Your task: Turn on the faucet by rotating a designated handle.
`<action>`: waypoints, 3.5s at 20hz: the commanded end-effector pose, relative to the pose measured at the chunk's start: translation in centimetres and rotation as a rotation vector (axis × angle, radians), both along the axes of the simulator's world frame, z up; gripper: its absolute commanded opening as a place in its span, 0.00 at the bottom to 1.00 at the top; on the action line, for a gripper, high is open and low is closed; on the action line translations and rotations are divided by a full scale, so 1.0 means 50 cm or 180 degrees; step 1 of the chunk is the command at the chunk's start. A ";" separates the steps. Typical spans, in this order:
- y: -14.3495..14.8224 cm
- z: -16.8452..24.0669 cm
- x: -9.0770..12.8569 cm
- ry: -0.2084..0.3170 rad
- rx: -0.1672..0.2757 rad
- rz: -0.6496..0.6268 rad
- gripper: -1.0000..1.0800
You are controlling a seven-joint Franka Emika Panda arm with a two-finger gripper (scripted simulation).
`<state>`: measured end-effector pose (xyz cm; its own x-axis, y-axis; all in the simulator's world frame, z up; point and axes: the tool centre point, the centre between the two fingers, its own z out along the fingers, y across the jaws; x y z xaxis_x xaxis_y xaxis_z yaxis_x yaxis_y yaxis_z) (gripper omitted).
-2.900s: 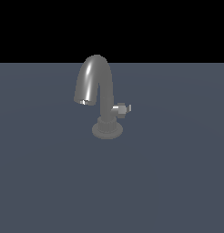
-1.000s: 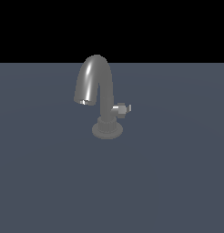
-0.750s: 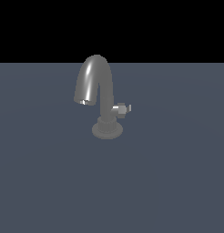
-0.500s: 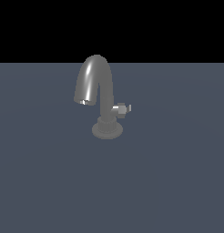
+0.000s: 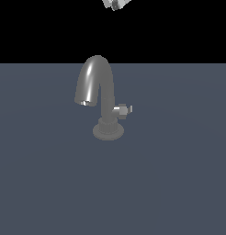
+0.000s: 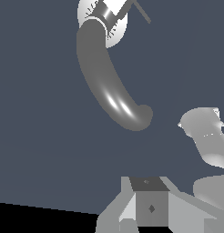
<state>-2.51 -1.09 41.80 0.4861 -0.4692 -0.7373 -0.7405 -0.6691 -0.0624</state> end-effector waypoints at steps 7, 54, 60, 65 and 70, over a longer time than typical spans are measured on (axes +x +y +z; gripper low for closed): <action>-0.034 -0.093 0.066 0.0611 0.0336 -0.0587 0.00; -0.102 -0.509 0.061 0.2695 0.1489 -0.2652 0.00; -0.103 -0.548 0.018 0.2695 0.1489 -0.2652 0.00; -0.103 -0.538 0.026 0.2597 0.1516 -0.2624 0.00; -0.103 -0.604 0.013 0.2642 0.1504 -0.2636 0.00</action>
